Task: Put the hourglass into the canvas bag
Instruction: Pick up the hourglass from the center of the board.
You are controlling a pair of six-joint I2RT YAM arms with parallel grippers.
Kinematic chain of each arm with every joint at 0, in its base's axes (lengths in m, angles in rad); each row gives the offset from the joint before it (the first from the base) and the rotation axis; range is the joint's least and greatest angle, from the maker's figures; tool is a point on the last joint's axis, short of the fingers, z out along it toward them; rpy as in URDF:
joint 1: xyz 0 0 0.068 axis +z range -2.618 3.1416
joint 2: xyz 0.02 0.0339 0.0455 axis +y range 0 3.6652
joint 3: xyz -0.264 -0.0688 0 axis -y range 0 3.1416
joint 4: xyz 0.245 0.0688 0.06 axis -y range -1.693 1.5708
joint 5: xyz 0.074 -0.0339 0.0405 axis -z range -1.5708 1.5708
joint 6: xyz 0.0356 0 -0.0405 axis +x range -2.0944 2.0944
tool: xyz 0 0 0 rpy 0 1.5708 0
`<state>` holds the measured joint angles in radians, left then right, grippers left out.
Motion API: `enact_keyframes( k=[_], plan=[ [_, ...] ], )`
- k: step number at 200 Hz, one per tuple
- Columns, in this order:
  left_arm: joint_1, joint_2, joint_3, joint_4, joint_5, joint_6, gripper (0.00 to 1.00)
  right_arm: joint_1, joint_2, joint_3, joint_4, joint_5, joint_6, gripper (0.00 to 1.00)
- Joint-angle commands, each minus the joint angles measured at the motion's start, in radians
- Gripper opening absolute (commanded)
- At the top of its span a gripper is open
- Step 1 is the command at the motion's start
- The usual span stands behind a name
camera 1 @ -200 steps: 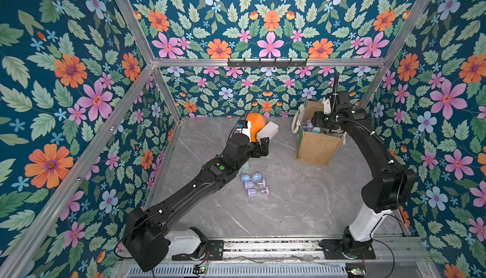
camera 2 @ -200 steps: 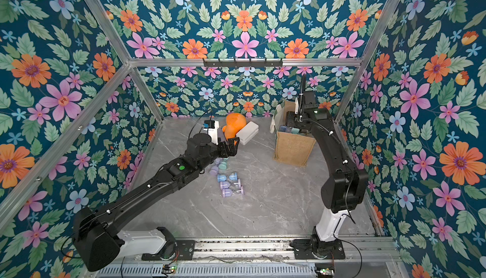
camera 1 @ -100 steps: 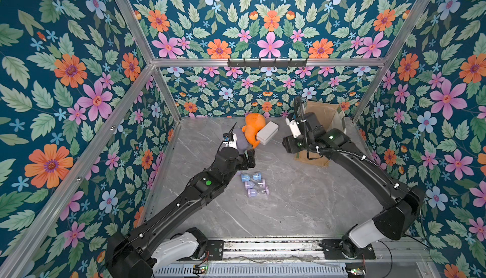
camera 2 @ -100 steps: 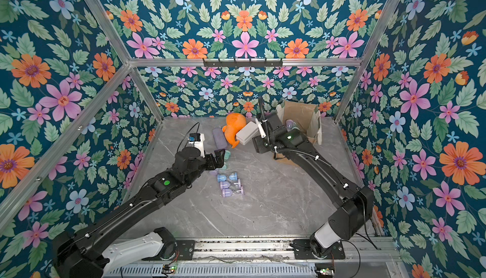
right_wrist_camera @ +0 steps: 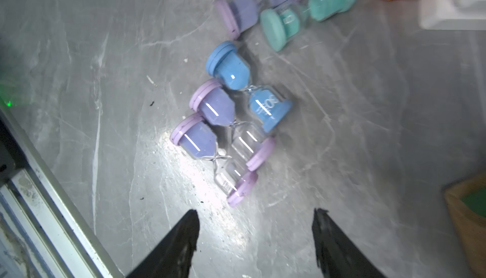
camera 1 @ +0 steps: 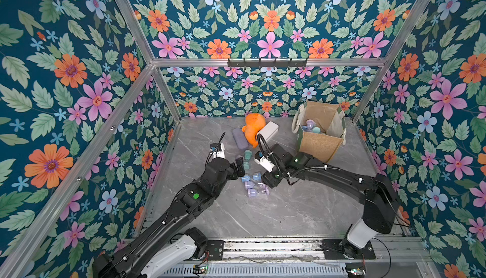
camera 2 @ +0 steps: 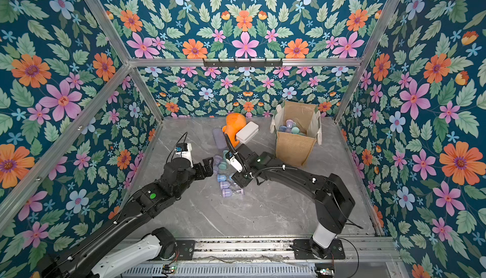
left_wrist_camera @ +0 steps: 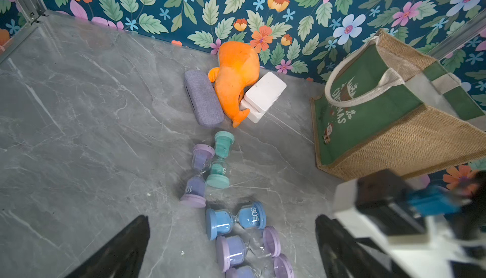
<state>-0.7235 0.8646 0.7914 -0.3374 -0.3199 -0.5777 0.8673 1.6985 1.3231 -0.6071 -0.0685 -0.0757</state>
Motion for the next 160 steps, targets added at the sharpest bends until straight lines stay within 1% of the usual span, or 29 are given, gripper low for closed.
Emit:
enact_keyframes(
  k=[1, 32, 106, 160],
  plan=[
    [0.0, -0.016, -0.003, -0.035, -0.016, -0.019, 1.0, 0.013, 0.032, -0.022, 0.046, -0.079, -0.068, 0.7],
    [0.0, -0.038, -0.02, -0.04, -0.027, -0.027, 1.0, 0.015, 0.066, -0.05, 0.078, -0.112, -0.084, 0.69],
    [0.0, -0.047, -0.026, -0.055, -0.038, -0.033, 1.0, 0.033, 0.124, -0.067, 0.102, -0.111, -0.108, 0.69],
    [0.0, -0.059, -0.029, -0.062, -0.05, -0.035, 1.0, 0.049, 0.154, -0.09, 0.112, -0.109, -0.094, 0.68]
  ],
)
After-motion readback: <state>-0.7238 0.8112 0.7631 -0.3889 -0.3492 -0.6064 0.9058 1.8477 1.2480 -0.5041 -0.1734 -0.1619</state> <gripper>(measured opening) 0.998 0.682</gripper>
